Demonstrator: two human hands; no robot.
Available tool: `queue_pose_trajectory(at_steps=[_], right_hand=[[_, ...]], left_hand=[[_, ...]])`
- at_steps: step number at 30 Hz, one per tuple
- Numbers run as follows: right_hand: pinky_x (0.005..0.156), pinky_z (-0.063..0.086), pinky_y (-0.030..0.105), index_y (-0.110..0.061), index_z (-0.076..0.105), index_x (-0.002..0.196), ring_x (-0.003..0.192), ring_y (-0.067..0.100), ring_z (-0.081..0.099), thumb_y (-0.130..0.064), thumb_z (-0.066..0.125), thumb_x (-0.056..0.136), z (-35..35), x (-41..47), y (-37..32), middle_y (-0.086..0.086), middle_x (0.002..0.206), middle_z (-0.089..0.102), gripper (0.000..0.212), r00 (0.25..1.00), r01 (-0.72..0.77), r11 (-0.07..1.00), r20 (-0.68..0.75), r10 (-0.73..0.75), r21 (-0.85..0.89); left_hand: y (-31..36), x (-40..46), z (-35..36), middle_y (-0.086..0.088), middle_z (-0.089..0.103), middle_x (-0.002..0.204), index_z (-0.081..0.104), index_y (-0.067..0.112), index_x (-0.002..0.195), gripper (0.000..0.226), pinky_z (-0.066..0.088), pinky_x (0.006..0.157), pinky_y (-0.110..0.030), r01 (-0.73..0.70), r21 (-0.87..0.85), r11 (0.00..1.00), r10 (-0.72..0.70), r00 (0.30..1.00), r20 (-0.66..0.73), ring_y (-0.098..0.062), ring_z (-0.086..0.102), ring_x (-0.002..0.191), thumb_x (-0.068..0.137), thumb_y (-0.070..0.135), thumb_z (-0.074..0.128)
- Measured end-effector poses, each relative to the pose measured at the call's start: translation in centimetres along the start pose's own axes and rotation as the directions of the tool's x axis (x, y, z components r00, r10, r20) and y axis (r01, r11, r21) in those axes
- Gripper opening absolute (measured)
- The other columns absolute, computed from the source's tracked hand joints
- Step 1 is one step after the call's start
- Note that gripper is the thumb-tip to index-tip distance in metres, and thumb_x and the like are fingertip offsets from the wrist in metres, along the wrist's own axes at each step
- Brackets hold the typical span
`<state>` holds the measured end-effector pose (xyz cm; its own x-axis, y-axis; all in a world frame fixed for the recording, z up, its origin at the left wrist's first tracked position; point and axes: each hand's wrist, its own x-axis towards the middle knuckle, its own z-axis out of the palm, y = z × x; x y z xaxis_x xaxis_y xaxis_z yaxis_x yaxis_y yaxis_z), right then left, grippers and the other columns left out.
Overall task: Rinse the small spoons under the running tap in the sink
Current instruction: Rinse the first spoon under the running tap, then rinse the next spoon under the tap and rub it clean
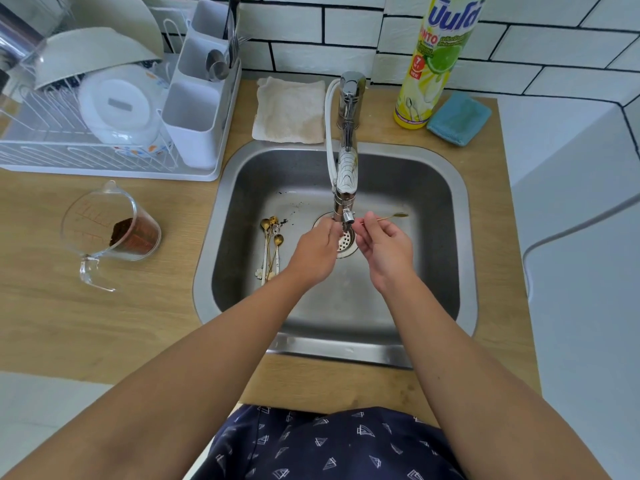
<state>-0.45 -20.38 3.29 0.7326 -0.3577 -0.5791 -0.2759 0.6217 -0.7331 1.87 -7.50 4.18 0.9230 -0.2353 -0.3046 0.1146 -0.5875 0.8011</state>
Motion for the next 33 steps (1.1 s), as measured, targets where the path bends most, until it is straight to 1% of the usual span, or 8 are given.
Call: queue_pose_trajectory(at_steps=[5, 10, 14, 16, 19, 22, 27, 33], right_hand=[[0.058, 0.046, 0.017, -0.018, 0.067, 0.085, 0.066, 0.001, 0.064, -0.026, 0.061, 0.104, 0.3, -0.1, 0.1, -0.009, 0.077, 0.076, 0.022, 0.999, 0.024, 0.995, 0.026, -0.022, -0.094], [0.047, 0.054, 0.023, -0.01, 0.06, 0.088, 0.068, 0.012, 0.071, -0.03, 0.042, 0.111, 0.8, -0.7, 0.6, 0.001, 0.077, 0.076, 0.035, 0.985, -0.137, 0.975, 0.125, 0.116, 0.177], [0.046, 0.046, 0.02, -0.01, 0.05, 0.084, 0.047, 0.007, 0.054, -0.021, 0.038, 0.113, 0.2, -0.2, 0.6, 0.01, 0.088, 0.073, 0.032, 0.991, -0.121, 0.956, 0.088, 0.101, 0.267], [0.042, 0.035, 0.017, -0.01, 0.05, 0.083, 0.041, 0.004, 0.041, -0.016, 0.038, 0.112, -0.4, 0.1, 0.2, 0.012, 0.091, 0.069, 0.032, 0.994, -0.111, 0.944, 0.059, 0.097, 0.312], [0.038, 0.027, 0.016, -0.011, 0.053, 0.085, 0.038, 0.004, 0.032, -0.015, 0.04, 0.111, -1.4, 0.3, -0.2, 0.01, 0.091, 0.075, 0.03, 0.99, -0.137, 0.944, 0.049, 0.129, 0.301], [0.037, 0.024, 0.017, -0.016, 0.057, 0.093, 0.035, 0.005, 0.027, -0.021, 0.046, 0.108, -2.2, 0.1, -0.2, 0.007, 0.094, 0.079, 0.018, 0.975, -0.216, 0.936, 0.109, 0.193, 0.279], [0.035, 0.023, 0.017, -0.015, 0.064, 0.088, 0.03, 0.003, 0.024, -0.034, 0.043, 0.11, -2.3, -0.1, 0.1, 0.009, 0.096, 0.08, 0.036, 0.953, -0.275, 0.924, 0.2, 0.227, 0.266], [0.039, 0.032, 0.015, -0.008, 0.062, 0.099, 0.034, 0.003, 0.033, -0.028, 0.037, 0.112, -2.0, -0.1, 0.1, 0.008, 0.095, 0.081, 0.035, 0.971, -0.202, 0.955, 0.175, 0.165, 0.218]], left_hand=[[0.2, -0.2, 0.1, 0.005, 0.054, 0.057, 0.054, 0.016, 0.096, 0.023, 0.038, 0.054, -0.024, 0.173, -0.323, 0.93, -0.103, 0.969, 0.222, -0.011, 0.046, 0.056, 0.108, 0.029, 0.04], [0.3, -0.9, 1.6, -0.001, 0.055, 0.052, 0.043, 0.011, 0.095, 0.022, 0.026, 0.039, -0.019, 0.297, -0.453, 0.841, -0.137, 0.925, 0.353, -0.007, 0.034, 0.037, 0.108, 0.029, 0.04], [-1.7, -1.1, 0.7, 0.004, 0.067, 0.064, 0.049, 0.015, 0.1, 0.045, 0.039, 0.048, -0.02, 0.319, -0.237, 0.918, -0.189, 0.875, 0.445, -0.008, 0.047, 0.046, 0.097, 0.059, 0.051], [-3.9, -0.8, -0.3, 0.004, 0.071, 0.084, 0.056, 0.019, 0.103, 0.047, 0.049, 0.065, -0.028, 0.252, -0.035, 0.967, -0.225, 0.91, 0.348, -0.009, 0.06, 0.068, 0.092, 0.064, 0.056], [-7.8, 0.6, -1.9, -0.009, 0.064, 0.112, 0.059, 0.012, 0.113, 0.025, 0.053, 0.088, -0.039, 0.219, 0.33, 0.918, -0.242, 0.97, 0.029, -0.023, 0.062, 0.098, 0.102, 0.034, 0.055], [-10.3, 1.8, -2.8, -0.018, 0.052, 0.129, 0.05, 0.004, 0.131, 0.029, 0.051, 0.092, -0.043, 0.266, 0.52, 0.812, -0.284, 0.958, -0.048, -0.032, 0.057, 0.111, 0.104, 0.015, 0.045], [-11.5, 2.4, -2.3, -0.019, 0.047, 0.131, 0.042, 0.005, 0.138, 0.038, 0.052, 0.086, -0.046, 0.178, 0.697, 0.695, -0.208, 0.977, -0.043, -0.036, 0.054, 0.112, 0.1, 0.008, 0.046], [-12.6, 2.5, -3.0, -0.021, 0.044, 0.127, 0.044, 0.002, 0.129, 0.041, 0.049, 0.081, -0.042, 0.271, 0.629, 0.728, -0.225, 0.962, -0.155, -0.036, 0.052, 0.11, 0.096, 0.017, 0.064]])
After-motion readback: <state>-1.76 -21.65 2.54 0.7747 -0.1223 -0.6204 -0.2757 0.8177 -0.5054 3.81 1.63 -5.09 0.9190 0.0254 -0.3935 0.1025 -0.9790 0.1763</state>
